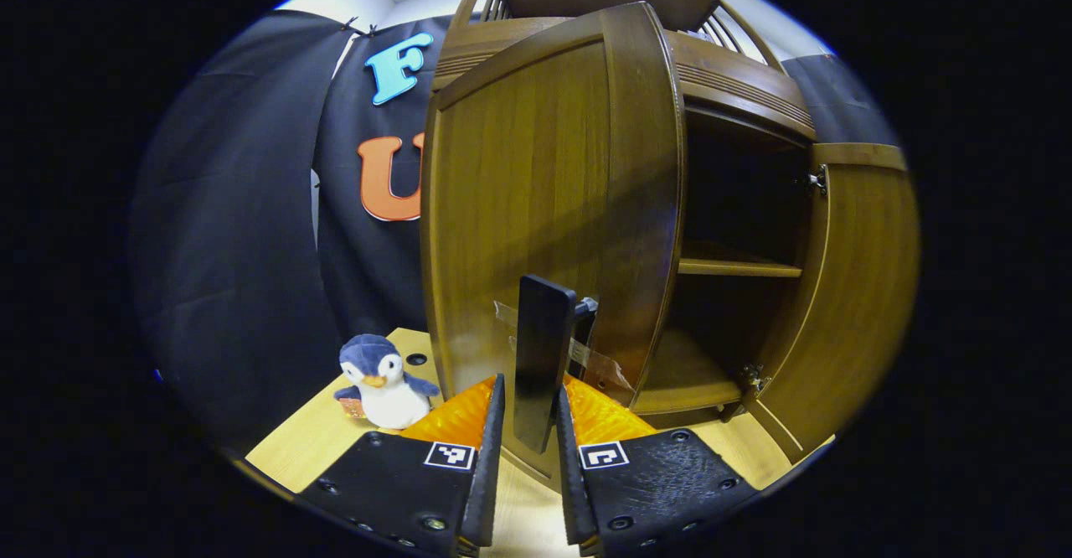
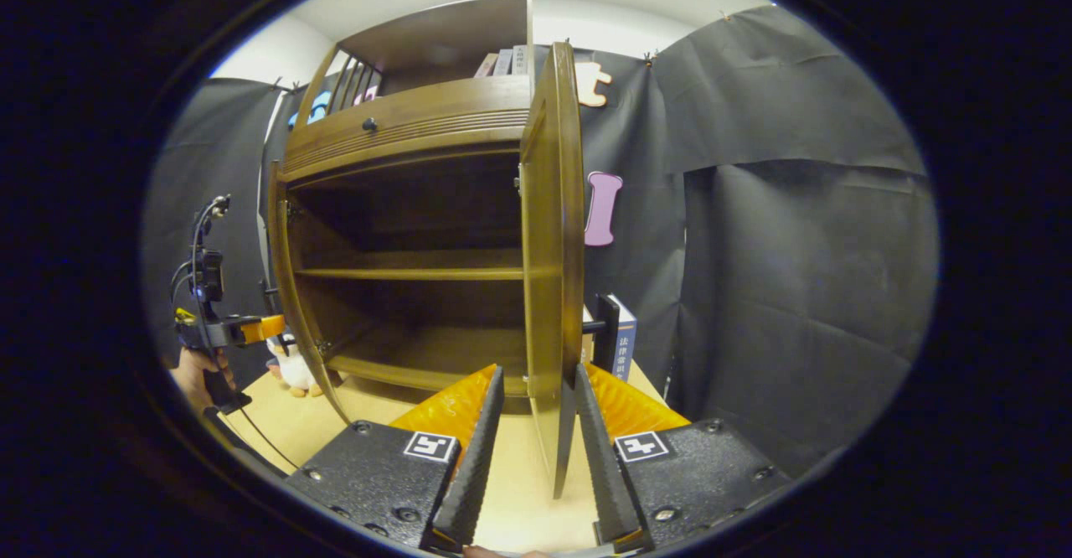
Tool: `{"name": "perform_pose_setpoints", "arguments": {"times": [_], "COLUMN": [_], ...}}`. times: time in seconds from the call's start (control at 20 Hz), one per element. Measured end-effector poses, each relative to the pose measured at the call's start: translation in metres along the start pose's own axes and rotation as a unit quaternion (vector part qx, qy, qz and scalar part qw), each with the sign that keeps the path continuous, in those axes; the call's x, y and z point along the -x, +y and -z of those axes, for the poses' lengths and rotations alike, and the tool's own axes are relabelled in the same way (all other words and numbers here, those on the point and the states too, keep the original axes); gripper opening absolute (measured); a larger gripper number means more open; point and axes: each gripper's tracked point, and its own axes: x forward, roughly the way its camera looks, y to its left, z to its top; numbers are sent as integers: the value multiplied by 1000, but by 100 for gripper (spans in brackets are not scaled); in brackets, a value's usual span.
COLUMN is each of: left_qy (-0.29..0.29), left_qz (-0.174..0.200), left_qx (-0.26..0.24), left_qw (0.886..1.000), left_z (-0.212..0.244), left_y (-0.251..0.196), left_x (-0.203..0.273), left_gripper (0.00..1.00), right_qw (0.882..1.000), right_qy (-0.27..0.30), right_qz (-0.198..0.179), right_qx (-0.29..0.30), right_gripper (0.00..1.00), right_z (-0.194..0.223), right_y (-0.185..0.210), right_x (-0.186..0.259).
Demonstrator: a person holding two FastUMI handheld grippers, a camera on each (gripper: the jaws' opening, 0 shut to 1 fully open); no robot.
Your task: Open the right door of the double-door shoe cabinet with the right hand, and open the left door with the left hand.
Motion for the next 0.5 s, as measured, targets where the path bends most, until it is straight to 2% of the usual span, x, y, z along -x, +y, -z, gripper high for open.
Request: {"name": "perform_pose_setpoints", "arguments": {"times": [0.3, 0.5], "left_qy": [1, 6], "left_qz": [-28, -42], "left_qx": [-15, -7], "left_qw": [1000, 999], "left_z": [3, 5], "left_y": [31, 53], "left_x": [17, 27], "left_gripper": [31, 31], "right_qw": [1000, 1000], "right_qy": [-16, -13], "right_qz": [18, 20], "right_qx": [3, -8], "right_gripper": [57, 55], "right_z": [-4, -3], "right_y": [0, 2], "right_x": [-2, -3]}}
